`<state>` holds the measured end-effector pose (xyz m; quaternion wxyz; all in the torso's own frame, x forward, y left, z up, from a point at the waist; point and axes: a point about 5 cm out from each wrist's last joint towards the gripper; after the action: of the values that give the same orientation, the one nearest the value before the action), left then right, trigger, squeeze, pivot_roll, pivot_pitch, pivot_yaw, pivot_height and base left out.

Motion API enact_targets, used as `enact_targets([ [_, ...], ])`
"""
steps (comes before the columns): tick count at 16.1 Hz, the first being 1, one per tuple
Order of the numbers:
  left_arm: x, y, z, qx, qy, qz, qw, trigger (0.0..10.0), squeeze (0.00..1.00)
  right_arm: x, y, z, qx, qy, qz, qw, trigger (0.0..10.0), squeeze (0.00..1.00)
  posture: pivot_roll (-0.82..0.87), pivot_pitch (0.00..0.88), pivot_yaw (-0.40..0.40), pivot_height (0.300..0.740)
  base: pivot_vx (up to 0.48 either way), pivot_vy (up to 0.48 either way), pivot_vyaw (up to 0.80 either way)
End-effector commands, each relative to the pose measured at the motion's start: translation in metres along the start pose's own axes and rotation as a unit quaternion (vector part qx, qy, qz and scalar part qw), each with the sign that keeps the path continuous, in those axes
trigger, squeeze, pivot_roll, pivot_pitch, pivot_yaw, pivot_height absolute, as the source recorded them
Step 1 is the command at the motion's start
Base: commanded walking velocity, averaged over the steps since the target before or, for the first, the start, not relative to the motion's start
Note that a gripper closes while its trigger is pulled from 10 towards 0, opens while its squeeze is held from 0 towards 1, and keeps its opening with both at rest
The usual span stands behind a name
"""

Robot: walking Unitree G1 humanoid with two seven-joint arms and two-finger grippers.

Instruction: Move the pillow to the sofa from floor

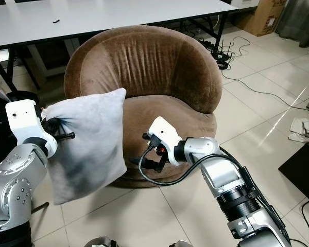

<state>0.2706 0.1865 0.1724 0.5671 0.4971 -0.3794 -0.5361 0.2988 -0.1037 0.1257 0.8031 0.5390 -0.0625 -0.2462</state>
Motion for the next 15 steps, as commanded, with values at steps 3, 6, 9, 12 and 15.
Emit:
enact_targets([
  [3, 0.004, 0.015, -0.001, 0.038, -0.016, -0.008, 0.999, 10.0, 0.0, -0.002, -0.004, -0.002, -0.003, 0.007, 0.003, 1.0, 10.0, 0.0, -0.04, 0.0, 0.044, 0.74, 0.271, 0.0, 0.0],
  [6, 0.004, 0.014, -0.002, 0.036, -0.017, -0.009, 0.999, 10.0, 0.0, -0.005, -0.011, -0.002, -0.007, 0.008, -0.004, 1.0, 10.0, 0.0, -0.04, 0.0, 0.044, 0.74, 0.48, 0.0, 0.0],
  [9, 0.005, 0.014, -0.002, 0.038, -0.019, -0.011, 0.999, 10.0, 0.0, -0.006, -0.014, -0.002, -0.011, 0.008, -0.007, 1.0, 10.0, 0.0, -0.05, 0.0, 0.046, 0.74, 0.48, 0.0, 0.0],
  [12, 0.007, 0.013, -0.002, 0.039, -0.024, -0.011, 0.999, 10.0, 0.0, -0.007, -0.012, 0.0, -0.011, 0.012, -0.005, 1.0, 10.0, 0.0, -0.05, 0.0, 0.043, 0.74, 0.48, 0.0, 0.0],
  [15, 0.008, 0.013, -0.001, 0.041, -0.021, -0.008, 0.999, 10.0, 0.0, -0.006, -0.011, 0.0, -0.01, 0.012, -0.002, 1.0, 10.0, 0.0, -0.04, 0.0, 0.04, 0.74, 0.291, 0.0, 0.0],
])
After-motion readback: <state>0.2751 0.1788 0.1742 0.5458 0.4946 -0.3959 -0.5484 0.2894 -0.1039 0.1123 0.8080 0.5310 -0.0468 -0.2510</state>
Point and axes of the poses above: a point about 5 cm out from each wrist's last joint towards the gripper, its own z axis pointing back from the gripper into the wrist, its own y axis along the axis of the wrist's last joint, x = y × z, and after that the axes turned 12 degrees about -z, right-handed
